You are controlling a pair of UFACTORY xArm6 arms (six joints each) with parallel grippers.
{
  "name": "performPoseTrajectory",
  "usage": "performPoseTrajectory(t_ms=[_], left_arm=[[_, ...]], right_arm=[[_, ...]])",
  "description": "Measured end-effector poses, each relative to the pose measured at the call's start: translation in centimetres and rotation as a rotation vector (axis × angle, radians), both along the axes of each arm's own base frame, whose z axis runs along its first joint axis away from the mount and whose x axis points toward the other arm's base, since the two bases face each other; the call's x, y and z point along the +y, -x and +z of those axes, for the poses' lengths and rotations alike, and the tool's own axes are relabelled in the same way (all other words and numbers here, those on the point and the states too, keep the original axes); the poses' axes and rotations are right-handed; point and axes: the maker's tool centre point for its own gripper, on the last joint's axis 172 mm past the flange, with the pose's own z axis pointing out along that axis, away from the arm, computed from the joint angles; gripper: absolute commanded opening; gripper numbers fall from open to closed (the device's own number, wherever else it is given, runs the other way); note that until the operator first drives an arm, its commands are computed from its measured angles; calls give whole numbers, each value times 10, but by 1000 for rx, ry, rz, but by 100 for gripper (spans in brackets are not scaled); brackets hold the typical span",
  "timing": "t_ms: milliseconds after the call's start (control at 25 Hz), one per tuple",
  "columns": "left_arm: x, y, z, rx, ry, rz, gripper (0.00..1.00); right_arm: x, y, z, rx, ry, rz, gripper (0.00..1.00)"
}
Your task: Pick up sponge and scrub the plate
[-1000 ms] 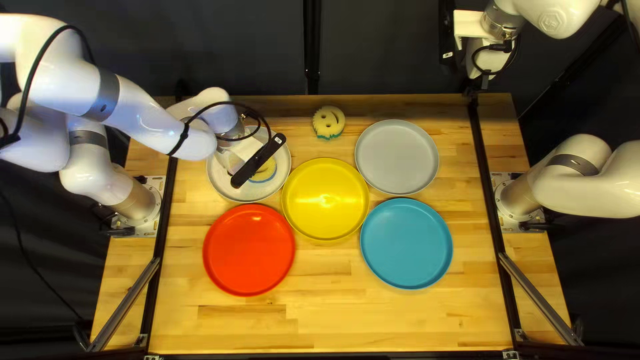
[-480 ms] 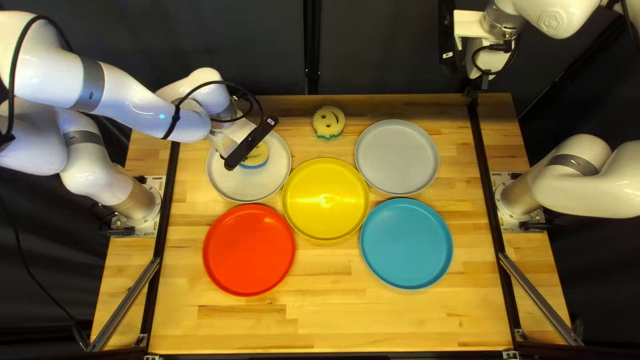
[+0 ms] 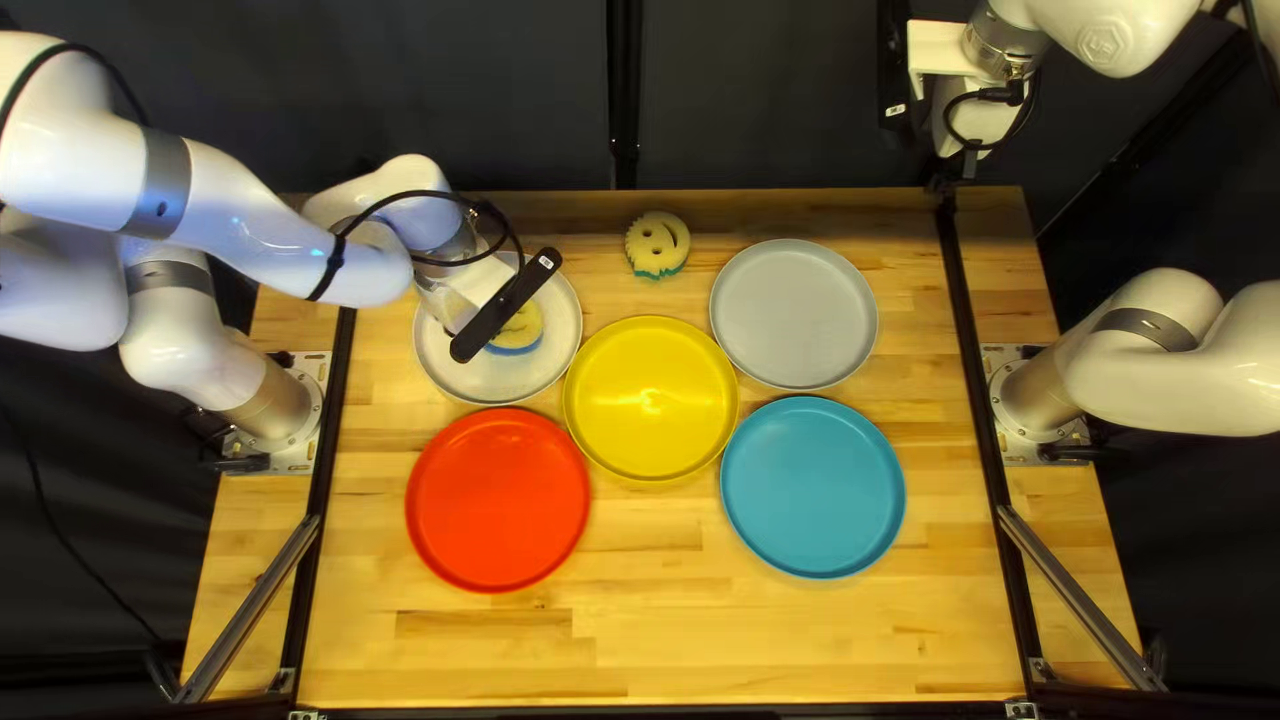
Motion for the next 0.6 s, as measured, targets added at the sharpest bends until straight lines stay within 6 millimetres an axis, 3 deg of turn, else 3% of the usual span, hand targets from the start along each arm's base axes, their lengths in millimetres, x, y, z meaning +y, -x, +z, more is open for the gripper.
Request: performPoseTrajectory(t_ms=[320, 600], left_arm=[[-49, -41, 33, -33, -58, -63, 0], [-75, -73, 18, -41, -79, -129, 0]], right_arm=[[0, 0, 0, 0, 0, 0, 100], [0, 0, 0, 0, 0, 0, 100]])
